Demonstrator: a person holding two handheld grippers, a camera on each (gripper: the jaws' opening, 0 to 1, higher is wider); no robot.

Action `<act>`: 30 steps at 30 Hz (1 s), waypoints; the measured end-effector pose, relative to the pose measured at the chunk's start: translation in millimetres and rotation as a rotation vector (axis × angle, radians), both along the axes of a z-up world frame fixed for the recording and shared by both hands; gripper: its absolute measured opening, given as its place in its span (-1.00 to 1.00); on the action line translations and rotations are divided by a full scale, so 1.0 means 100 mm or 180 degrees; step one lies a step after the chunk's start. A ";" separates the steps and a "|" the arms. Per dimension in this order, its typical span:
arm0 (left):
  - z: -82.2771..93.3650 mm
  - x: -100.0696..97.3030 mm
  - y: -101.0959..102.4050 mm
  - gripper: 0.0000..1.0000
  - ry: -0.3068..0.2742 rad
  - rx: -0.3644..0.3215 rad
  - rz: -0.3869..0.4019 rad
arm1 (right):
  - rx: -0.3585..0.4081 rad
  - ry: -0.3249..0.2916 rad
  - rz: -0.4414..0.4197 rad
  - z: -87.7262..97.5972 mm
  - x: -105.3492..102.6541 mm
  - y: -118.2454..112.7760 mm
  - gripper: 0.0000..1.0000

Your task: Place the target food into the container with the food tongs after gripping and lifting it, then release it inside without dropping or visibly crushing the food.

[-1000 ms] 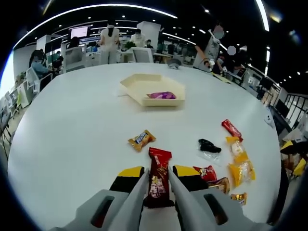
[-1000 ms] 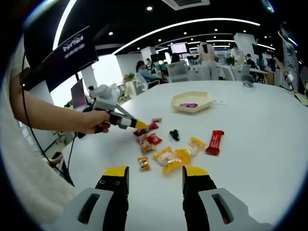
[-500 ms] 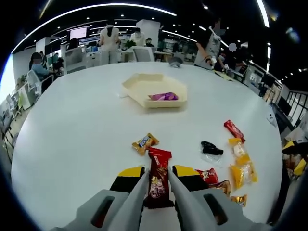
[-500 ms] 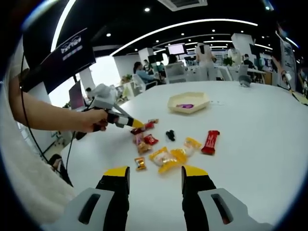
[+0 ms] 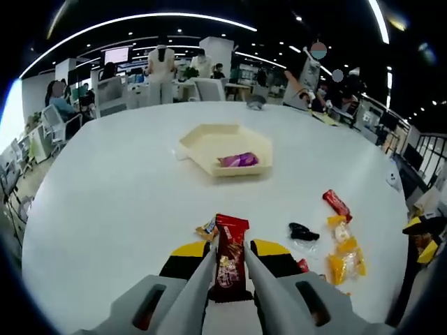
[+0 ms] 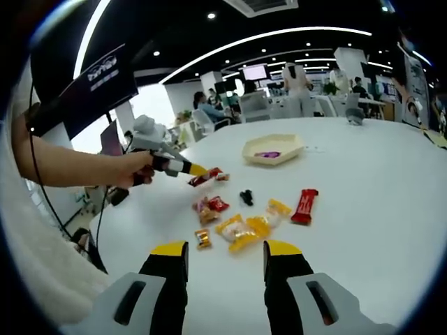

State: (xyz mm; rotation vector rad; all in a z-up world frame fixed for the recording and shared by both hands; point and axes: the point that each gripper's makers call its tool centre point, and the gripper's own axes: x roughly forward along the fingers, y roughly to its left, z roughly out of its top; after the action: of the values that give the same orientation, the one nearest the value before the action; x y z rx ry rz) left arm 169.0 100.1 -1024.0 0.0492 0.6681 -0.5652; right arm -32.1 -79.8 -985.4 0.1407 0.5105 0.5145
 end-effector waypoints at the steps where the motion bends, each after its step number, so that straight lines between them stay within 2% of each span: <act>1: 0.03 -0.01 0.00 -0.58 -0.0005 -0.0009 0.0009 | 0.0016 0.0003 0.0003 0.00 0.00 0.00 -0.13; 6: 0.11 -0.02 -0.01 -0.58 -0.0024 -0.0045 0.0035 | 0.0041 0.0019 0.0028 -0.03 -0.03 0.02 -0.14; 11: 0.27 -0.03 -0.03 -0.58 -0.0103 -0.0010 0.0036 | 0.0095 -0.0031 0.0074 -0.01 -0.03 0.06 -0.14; 16: 0.37 -0.03 -0.09 -0.58 -0.0113 0.0020 0.0023 | 0.0139 -0.0039 0.0004 -0.07 0.00 -0.02 -0.14; 17: 0.41 -0.03 -0.10 -0.58 -0.0130 0.0029 0.0024 | 0.0294 0.0007 -0.0141 -0.04 -0.01 -0.07 -0.15; 19: 0.51 0.01 -0.11 -0.57 -0.0189 -0.0084 0.0100 | 0.0513 -0.0020 -0.0160 0.08 -0.03 -0.06 -0.16; 22: 0.61 0.01 -0.10 -0.57 -0.0233 -0.0109 0.0144 | 0.0411 -0.0056 0.0031 0.12 -0.09 -0.01 -0.16; 23: 0.59 0.01 -0.09 -0.57 -0.0269 0.0082 0.0027 | 0.0377 -0.0064 0.0055 0.11 -0.10 0.00 -0.16; 24: 0.58 0.00 -0.10 -0.57 -0.0258 0.0110 -0.0001 | 0.0367 -0.0067 0.0066 0.11 -0.10 0.01 -0.16; 30: 0.75 0.00 -0.13 -0.57 -0.0274 -0.0125 0.0124 | 0.0430 -0.0065 0.0071 0.11 -0.08 0.01 -0.15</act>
State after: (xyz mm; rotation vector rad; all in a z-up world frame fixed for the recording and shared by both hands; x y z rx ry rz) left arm 169.1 86.7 -948.8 0.0236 0.5728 -0.5355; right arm -40.1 -78.6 -974.9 0.2588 0.4579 0.5718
